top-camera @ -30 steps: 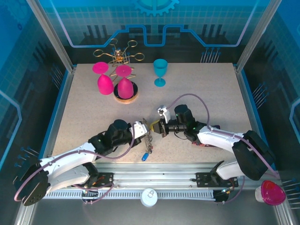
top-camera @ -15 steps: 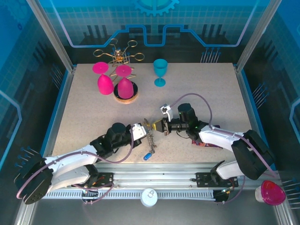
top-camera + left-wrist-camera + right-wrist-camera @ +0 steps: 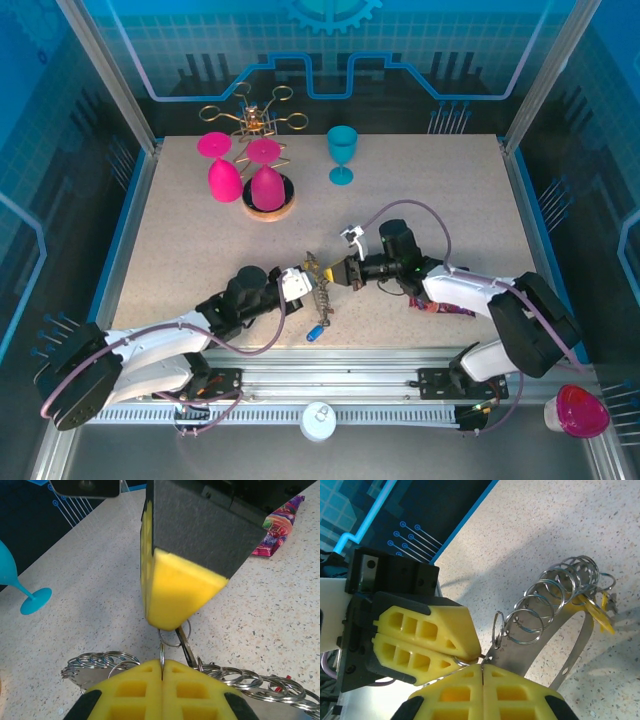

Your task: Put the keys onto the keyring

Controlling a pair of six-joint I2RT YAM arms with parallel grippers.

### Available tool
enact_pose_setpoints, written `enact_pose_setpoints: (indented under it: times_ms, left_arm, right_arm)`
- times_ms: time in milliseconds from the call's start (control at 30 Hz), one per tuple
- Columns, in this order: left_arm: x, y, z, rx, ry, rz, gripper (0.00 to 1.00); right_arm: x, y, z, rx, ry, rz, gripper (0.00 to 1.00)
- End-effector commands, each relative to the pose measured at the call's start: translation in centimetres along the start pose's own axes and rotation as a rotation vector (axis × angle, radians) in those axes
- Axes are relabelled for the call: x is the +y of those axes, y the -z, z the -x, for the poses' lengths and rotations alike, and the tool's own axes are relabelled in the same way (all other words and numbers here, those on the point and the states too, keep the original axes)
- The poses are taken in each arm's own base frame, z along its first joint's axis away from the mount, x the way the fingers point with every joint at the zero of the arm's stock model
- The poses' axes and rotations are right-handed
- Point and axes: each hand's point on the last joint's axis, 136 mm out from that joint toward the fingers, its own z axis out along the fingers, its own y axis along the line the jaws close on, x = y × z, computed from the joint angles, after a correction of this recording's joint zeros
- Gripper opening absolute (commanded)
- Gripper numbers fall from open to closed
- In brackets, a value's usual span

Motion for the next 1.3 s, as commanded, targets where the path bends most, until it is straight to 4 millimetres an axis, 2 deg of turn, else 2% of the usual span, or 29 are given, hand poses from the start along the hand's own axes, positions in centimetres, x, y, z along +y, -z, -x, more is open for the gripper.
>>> enact_pose_setpoints:
  times_ms: [0,267,567,800,1267]
  left_arm:
    - [0.2,0.0,1.4,-0.063,-0.029,0.014,0.00]
    - [0.2,0.1,1.3,-0.057,-0.033,0.013,0.00]
    - [0.5,0.1,1.4,-0.053,-0.038,0.030,0.00]
    - [0.4,0.1,1.4,-0.052,-0.038,0.026,0.00]
    - [0.3,0.1,1.4,-0.053,-0.038,0.018,0.00]
  right_arm:
    - [0.6,0.0,1.8,-0.034,0.011,0.034,0.00]
    - [0.8,0.0,2.2,-0.054,0.011,0.055,0.00]
    - [0.5,1.1,1.4,-0.050,0.001,0.022,0.00]
    - [1.5,0.6,1.3,-0.028,0.012,0.067,0.00]
    - [1.1,-0.4,1.7,-0.022,-0.001,0.065,0.00]
